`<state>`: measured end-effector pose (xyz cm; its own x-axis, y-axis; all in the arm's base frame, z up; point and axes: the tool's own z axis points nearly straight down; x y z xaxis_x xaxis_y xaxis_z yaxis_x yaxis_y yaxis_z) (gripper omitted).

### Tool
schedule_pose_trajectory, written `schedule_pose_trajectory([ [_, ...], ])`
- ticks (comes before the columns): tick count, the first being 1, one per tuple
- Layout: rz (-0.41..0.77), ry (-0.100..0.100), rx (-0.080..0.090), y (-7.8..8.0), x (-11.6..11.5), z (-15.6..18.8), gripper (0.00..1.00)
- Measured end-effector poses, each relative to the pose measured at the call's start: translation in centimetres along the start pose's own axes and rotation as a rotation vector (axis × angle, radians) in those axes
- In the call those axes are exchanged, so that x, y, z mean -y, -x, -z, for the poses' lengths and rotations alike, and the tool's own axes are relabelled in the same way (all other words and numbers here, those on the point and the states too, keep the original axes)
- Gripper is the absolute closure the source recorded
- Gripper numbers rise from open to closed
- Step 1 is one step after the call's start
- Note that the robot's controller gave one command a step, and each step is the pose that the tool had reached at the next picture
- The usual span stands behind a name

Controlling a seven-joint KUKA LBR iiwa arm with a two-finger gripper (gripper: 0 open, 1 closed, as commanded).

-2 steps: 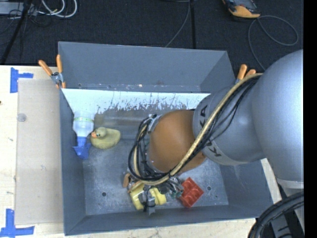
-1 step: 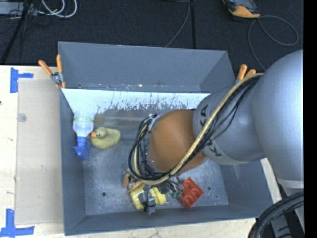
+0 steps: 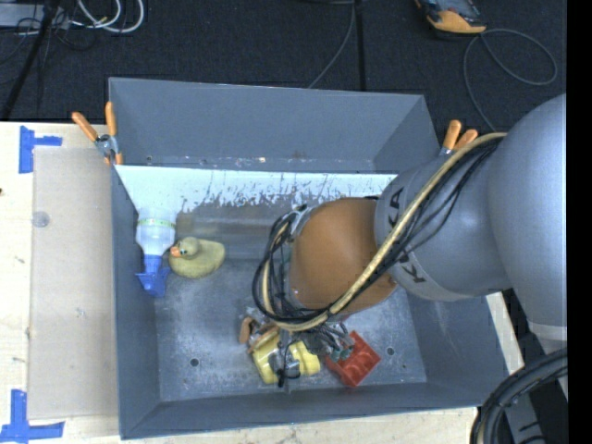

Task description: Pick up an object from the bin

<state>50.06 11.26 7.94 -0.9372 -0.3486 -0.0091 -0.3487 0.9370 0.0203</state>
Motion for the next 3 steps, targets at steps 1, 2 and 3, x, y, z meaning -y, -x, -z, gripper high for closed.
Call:
schedule_pose_trajectory([
  [1,0.049,-0.001,0.002,3.2,1.9,0.0,1.00],
  [2,-0.007,0.002,-0.002,1.7,6.7,3.2,1.00],
  [3,-0.007,0.002,-0.002,1.7,6.7,3.2,1.00],
])
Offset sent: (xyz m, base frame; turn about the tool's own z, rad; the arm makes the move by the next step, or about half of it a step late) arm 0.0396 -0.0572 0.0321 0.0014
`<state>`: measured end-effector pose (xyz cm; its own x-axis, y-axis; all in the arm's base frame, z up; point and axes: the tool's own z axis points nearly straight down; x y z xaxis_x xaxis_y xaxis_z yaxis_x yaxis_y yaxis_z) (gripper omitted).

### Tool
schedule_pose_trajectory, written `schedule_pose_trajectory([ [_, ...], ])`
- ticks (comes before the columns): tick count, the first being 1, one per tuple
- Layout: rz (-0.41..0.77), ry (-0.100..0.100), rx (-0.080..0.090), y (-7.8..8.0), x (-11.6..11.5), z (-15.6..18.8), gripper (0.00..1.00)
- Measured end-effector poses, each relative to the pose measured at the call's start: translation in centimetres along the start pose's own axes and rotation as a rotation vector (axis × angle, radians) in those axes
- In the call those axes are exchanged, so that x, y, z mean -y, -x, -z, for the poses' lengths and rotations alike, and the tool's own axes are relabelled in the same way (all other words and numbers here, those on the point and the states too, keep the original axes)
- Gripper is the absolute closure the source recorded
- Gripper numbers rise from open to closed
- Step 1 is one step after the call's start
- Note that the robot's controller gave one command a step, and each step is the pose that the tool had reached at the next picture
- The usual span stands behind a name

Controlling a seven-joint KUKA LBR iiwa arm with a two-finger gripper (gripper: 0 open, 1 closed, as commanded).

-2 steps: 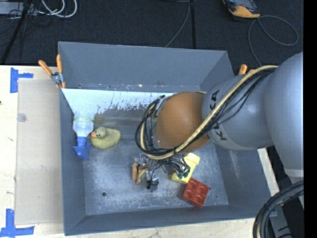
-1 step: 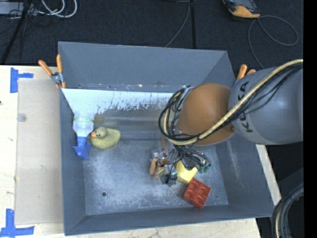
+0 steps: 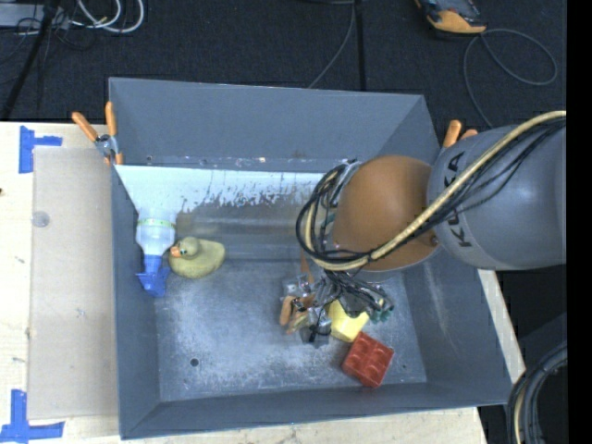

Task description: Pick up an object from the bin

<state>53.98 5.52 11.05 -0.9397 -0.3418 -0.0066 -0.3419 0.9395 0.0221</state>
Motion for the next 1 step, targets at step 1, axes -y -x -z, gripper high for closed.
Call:
schedule_pose_trajectory([
  [1,-0.053,0.001,0.001,1.32,0.09,11.99,1.00],
])
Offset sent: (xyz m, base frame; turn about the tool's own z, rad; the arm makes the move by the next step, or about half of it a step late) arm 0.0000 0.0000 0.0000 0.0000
